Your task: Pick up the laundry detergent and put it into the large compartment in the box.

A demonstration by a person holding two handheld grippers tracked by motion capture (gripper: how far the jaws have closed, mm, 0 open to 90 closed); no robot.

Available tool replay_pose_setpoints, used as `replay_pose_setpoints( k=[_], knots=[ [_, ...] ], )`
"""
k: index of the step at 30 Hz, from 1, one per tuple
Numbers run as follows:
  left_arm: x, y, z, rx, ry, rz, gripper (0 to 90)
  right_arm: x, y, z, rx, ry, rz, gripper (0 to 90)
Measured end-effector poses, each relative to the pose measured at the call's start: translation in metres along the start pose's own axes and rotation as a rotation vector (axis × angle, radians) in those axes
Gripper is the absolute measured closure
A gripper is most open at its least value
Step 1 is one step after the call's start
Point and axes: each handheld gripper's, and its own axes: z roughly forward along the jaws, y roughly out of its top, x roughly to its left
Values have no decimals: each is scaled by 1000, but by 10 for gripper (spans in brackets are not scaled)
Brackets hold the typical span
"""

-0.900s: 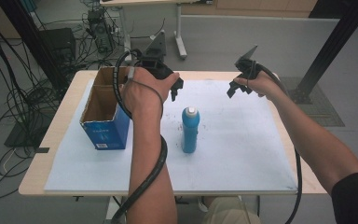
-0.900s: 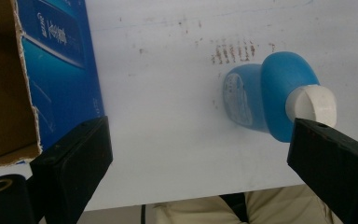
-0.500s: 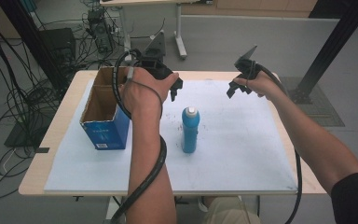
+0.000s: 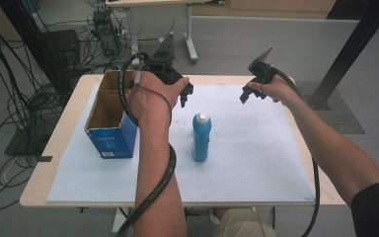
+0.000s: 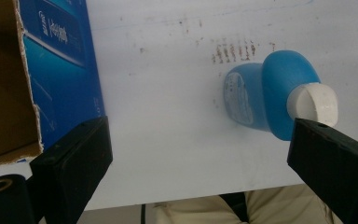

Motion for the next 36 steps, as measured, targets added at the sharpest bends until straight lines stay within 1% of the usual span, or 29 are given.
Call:
replay_pose_setpoints(
  k=[12, 36],
  knots=[
    [-1, -1, -1, -3, 0, 0, 70, 1, -1, -1, 0, 2, -4, 50],
    [2, -2, 1, -2, -3, -4, 70, 1, 0, 0, 1, 4, -6, 51]
  ],
)
